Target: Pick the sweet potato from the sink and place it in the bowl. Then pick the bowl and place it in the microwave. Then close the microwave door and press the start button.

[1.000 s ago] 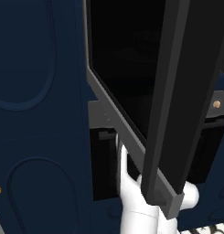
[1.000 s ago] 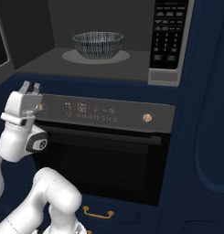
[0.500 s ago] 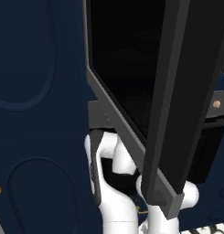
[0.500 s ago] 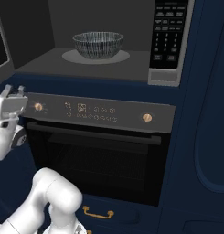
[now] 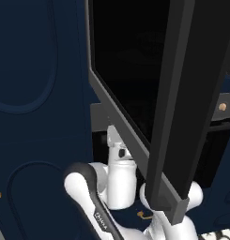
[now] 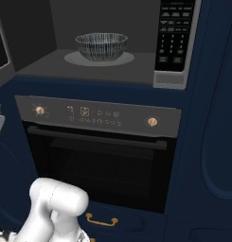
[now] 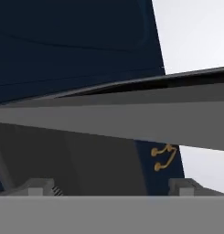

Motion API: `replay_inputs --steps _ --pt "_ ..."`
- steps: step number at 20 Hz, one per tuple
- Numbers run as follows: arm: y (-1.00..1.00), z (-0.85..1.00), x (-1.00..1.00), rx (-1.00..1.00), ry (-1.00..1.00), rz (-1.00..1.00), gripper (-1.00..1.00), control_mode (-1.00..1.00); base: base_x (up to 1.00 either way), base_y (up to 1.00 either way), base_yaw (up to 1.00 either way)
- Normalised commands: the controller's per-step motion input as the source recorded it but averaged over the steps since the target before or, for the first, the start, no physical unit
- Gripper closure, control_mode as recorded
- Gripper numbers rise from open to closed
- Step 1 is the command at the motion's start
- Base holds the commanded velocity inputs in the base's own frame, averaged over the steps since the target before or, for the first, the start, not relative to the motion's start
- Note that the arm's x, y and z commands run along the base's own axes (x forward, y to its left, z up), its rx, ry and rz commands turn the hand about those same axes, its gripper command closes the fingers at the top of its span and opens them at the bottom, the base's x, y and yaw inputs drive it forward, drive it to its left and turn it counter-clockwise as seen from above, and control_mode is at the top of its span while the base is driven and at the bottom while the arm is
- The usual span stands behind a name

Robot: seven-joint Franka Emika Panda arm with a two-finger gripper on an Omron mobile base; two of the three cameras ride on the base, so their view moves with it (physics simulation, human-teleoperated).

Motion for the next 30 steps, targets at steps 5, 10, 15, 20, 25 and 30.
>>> replay_inputs --steps 5,10,15,20,25,30 --pt "0.78 -0.34 -0.22 0.00 0.00 0.00 -1.00 -1.00 0.00 0.00 0.00" --pt "0.77 -0.38 -0.04 0.00 0.00 0.00 -1.00 -1.00 0.00 0.00 0.00" --pt "0.72 -0.48 0.03 0.00 0.00 0.00 -1.00 -1.00 0.00 0.00 0.00" --pt "0.85 -0.54 0.19 0.00 0.00 -0.01 -1.00 -1.00 0.00 0.00 0.00" --pt "1.00 -0.43 0.29 0.00 0.00 -0.12 -1.00 -1.00 0.00 0.00 0.00" --pt "1.00 -0.05 0.01 0.02 -0.11 -0.27 -1.00 -1.00 0.00 0.00 0.00"
